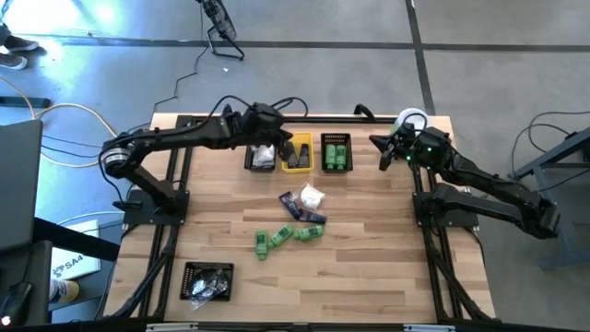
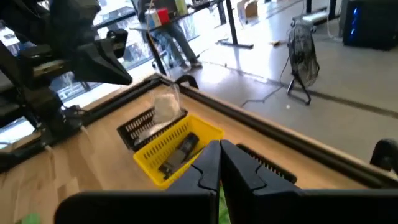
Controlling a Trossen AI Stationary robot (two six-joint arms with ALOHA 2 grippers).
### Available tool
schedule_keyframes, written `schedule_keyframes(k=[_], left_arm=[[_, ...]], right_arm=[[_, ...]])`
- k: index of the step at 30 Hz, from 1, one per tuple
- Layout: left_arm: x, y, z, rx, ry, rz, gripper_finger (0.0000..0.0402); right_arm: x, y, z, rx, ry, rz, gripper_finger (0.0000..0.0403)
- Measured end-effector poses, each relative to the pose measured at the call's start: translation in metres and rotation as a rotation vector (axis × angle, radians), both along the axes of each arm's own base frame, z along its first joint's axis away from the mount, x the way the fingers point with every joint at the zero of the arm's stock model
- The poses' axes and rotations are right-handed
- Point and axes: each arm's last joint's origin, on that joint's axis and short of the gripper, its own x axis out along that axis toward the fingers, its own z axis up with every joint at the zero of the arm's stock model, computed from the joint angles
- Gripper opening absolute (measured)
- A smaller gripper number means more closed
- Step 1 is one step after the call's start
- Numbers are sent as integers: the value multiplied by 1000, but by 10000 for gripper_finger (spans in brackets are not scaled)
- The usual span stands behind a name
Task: Pick & Place Travel size toiletries
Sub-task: Put the blue shave cream bottle into the yellow bin
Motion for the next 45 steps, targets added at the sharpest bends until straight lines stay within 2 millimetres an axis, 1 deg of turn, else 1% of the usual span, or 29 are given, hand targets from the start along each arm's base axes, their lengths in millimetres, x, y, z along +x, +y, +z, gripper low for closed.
schedule_keyframes(k=[3, 6, 9, 12, 14, 17, 20, 23, 25, 29, 31, 34, 39, 45], left_arm=[[-4, -5, 1, 21, -82, -33, 1], [-4, -13, 4, 51, -192, -48, 1], [-1, -19, 1, 51, -232, -66, 1], [0, -22, 3, 68, -239, -91, 1], [0, -24, 0, 61, -218, -108, 1], [3, -24, -3, 54, -214, -117, 1], [3, -25, -4, -19, -237, -106, 1], [3, -26, -5, -98, -250, -126, 1], [3, -28, -6, -119, -246, -173, 1], [3, -29, -6, -143, -247, -209, 7], [3, -30, -7, -166, -243, -222, 19], [2, -30, -11, -219, -216, -197, 49], [-2, -31, -18, -277, -151, -166, 114], [-2, -32, -19, -369, -163, -109, 196]], right_arm=[[5, 2, -3, 16, 21, 32, 2], [8, 5, -4, 11, 27, 87, 2], [10, 8, -4, 10, 21, 129, 2], [12, 10, -3, 6, 12, 176, 2], [13, 12, -3, -8, 19, 222, 2], [13, 13, -3, -70, 47, 295, 2], [13, 14, -3, -122, 67, 335, 2], [13, 15, -3, -124, 70, 353, 2], [13, 16, -4, -119, 71, 386, 2], [13, 17, -6, -124, 86, 425, 2], [13, 17, -6, -120, 94, 426, 2], [13, 17, -7, -120, 98, 427, 2], [13, 17, -7, -123, 99, 424, 2], [13, 17, -7, -124, 99, 421, 2]])
